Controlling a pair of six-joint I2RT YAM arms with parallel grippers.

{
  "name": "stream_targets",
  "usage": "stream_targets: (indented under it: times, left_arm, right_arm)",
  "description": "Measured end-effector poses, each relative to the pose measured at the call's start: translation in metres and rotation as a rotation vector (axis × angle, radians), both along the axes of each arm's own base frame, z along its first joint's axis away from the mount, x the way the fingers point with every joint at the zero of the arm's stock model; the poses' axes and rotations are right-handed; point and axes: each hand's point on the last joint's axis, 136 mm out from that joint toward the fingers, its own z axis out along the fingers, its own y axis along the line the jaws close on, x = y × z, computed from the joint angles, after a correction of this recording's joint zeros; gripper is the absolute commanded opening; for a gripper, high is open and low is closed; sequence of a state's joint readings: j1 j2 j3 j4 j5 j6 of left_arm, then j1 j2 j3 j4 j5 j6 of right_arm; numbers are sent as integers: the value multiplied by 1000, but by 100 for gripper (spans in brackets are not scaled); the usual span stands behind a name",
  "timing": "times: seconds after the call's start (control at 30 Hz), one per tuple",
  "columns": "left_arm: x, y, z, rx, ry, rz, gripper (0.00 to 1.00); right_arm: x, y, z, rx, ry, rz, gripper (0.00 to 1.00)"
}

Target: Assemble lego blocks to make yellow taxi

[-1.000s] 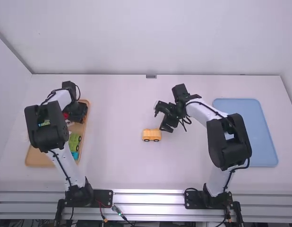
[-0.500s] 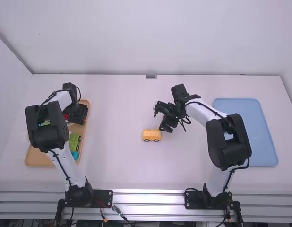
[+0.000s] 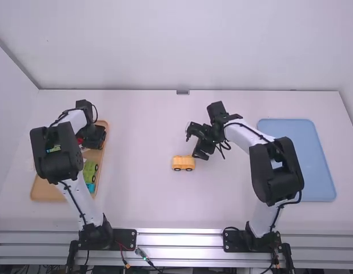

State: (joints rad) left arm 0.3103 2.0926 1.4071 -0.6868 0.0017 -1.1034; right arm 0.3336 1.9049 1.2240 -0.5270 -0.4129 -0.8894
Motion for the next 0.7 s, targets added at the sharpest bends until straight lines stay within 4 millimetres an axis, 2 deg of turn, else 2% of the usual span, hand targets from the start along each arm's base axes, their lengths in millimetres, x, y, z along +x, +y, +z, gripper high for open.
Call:
stream_targets:
  times: [0.4, 0.53, 0.7]
  left_arm:
    - [-3, -1, 4, -14, 15, -41, 24]
    - [4, -1, 20, -21, 14, -115, 18]
    - [21, 3, 54, -7, -17, -228, 18]
  right_arm:
    - [0, 0, 0, 0, 0, 1, 99]
    - [3, 1, 1, 5, -8, -9, 99]
    - [21, 9, 7, 48, -53, -81, 99]
